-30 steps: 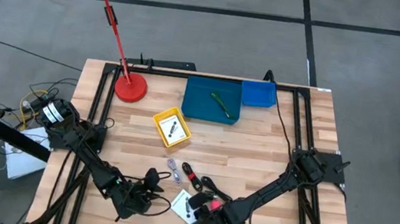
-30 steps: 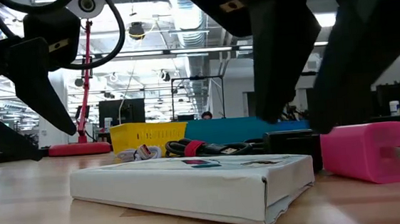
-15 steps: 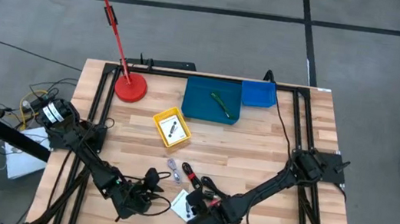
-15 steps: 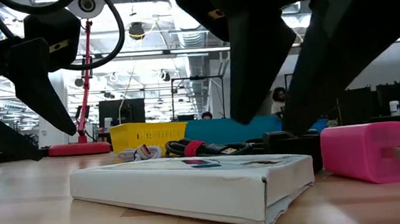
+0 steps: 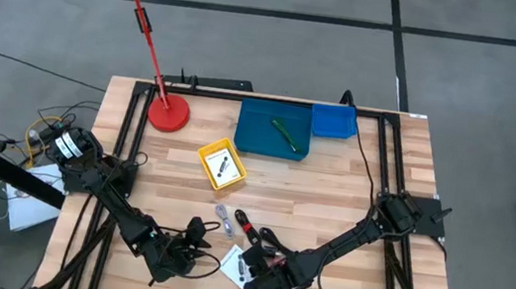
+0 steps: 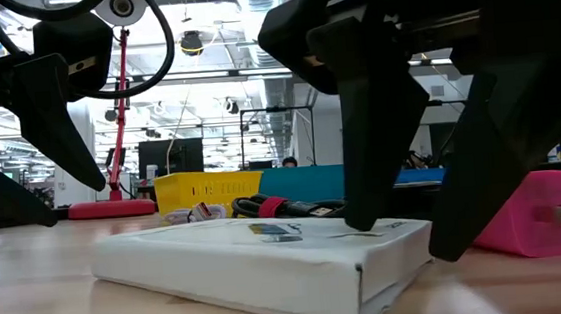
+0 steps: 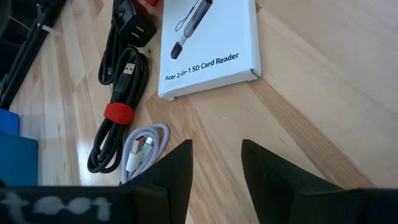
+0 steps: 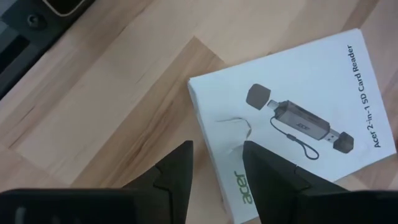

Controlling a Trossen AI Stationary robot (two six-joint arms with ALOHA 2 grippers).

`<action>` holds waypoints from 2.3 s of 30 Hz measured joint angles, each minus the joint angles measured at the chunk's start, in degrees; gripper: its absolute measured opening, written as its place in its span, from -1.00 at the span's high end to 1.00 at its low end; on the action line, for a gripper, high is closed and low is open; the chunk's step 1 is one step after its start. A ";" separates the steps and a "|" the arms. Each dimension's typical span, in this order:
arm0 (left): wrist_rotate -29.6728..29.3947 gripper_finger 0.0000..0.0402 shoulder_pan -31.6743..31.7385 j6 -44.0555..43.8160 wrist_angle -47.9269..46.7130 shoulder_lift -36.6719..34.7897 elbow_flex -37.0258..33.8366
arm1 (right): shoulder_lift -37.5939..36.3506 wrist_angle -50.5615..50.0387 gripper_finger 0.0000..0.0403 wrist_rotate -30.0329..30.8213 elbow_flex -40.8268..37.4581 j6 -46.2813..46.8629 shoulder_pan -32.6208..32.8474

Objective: Pick and place items into bin
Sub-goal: Put the white card reader box into the yellow bin

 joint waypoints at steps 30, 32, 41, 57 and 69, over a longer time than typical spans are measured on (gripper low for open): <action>0.05 0.35 0.00 -0.46 0.20 0.00 -0.02 | -0.81 12.05 0.85 2.17 -10.37 6.56 -1.36; 0.05 0.35 0.00 -0.46 0.22 0.00 -0.02 | -0.83 11.61 0.94 3.30 -10.37 7.07 -1.38; 0.06 0.35 0.00 -0.48 0.24 0.00 -0.02 | -0.50 10.64 0.69 3.61 -8.86 6.69 -0.39; 0.07 0.35 0.00 -1.44 0.43 0.00 -0.02 | 0.11 9.75 0.32 6.91 -5.26 0.10 0.48; 0.64 0.35 0.00 -1.48 0.42 0.00 -0.02 | 0.28 7.45 0.38 7.48 -2.91 -0.79 1.05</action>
